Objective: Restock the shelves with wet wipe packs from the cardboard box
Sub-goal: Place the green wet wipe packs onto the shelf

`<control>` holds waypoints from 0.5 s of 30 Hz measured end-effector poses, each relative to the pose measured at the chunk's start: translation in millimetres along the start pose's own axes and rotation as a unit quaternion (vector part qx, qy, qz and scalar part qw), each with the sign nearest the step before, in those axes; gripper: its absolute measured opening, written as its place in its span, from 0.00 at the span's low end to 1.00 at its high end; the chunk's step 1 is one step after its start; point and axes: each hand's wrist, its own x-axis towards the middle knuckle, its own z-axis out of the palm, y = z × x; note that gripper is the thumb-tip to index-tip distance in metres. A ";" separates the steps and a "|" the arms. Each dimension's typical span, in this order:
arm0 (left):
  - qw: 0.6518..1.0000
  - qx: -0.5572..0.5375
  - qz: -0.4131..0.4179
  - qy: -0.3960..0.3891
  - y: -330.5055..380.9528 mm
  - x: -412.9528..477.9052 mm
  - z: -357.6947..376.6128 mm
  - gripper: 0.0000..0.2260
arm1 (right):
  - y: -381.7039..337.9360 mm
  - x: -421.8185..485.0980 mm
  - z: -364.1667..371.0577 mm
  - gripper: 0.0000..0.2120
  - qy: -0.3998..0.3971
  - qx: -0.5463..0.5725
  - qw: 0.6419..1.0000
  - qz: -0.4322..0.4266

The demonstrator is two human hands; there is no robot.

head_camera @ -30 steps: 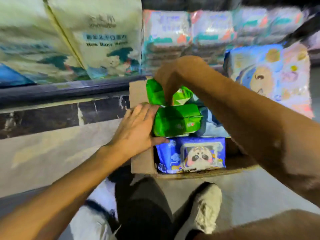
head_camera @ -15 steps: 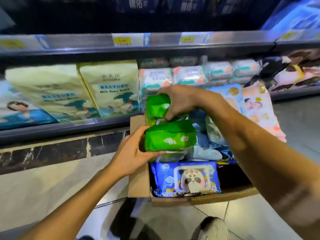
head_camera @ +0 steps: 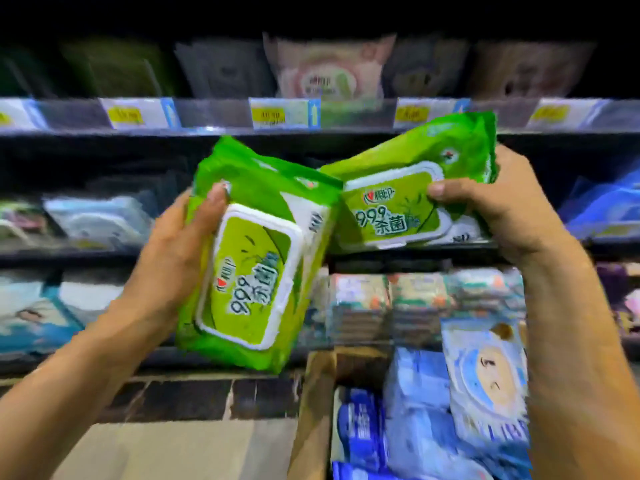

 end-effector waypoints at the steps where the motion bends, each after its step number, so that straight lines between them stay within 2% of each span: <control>1: 0.999 -0.004 0.008 0.037 5.0 6.2 -1.9 0.19 | 3.6 2.7 1.3 0.26 0.022 0.041 0.999 -0.010; 3: 0.995 -0.031 0.017 0.093 13.0 16.0 -4.6 0.18 | 8.1 7.2 2.4 0.29 0.053 0.117 0.992 -0.016; 7: 0.984 -0.096 0.013 0.147 30.2 29.8 0.0 0.25 | 3.7 16.7 3.1 0.40 0.092 0.210 0.973 -0.012; 9: 0.978 -0.124 0.027 0.166 41.1 37.8 6.6 0.25 | -1.3 20.6 6.3 0.38 0.115 0.239 0.964 -0.020; 12: 0.965 -0.165 0.068 0.194 58.5 55.7 20.6 0.25 | -0.8 24.9 8.6 0.25 0.151 0.279 0.948 -0.034; 15: 0.948 -0.193 0.122 0.220 73.8 79.3 32.6 0.23 | 0.2 27.8 8.5 0.31 0.163 0.329 0.929 -0.038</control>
